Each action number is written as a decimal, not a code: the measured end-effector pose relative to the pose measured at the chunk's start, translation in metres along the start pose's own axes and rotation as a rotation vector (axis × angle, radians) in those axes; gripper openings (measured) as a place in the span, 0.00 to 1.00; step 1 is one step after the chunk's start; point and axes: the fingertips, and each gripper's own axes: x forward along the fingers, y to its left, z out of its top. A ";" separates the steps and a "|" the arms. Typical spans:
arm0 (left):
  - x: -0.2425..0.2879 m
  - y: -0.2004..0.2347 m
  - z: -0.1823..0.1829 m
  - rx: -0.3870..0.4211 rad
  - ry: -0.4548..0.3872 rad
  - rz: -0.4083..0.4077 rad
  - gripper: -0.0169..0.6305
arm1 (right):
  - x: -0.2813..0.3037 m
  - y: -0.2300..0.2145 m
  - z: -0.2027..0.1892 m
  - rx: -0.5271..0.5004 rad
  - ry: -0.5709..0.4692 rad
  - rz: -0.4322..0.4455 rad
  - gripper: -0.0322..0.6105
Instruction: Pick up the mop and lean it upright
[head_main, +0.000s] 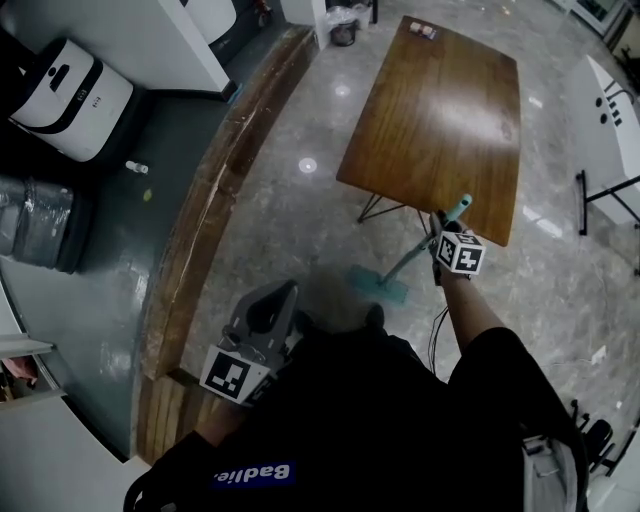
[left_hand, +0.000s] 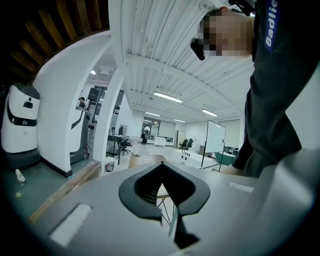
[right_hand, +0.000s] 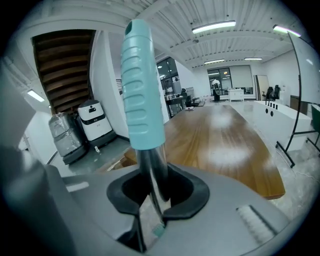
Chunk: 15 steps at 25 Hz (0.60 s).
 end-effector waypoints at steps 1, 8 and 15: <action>0.000 0.001 0.001 -0.002 -0.003 -0.005 0.06 | -0.006 0.005 -0.002 -0.009 0.003 0.010 0.16; 0.000 0.005 0.008 0.005 -0.028 -0.052 0.06 | -0.043 0.040 -0.004 -0.036 -0.007 0.021 0.16; -0.002 0.009 0.008 -0.008 -0.039 -0.073 0.06 | -0.064 0.065 0.016 -0.060 -0.058 0.033 0.16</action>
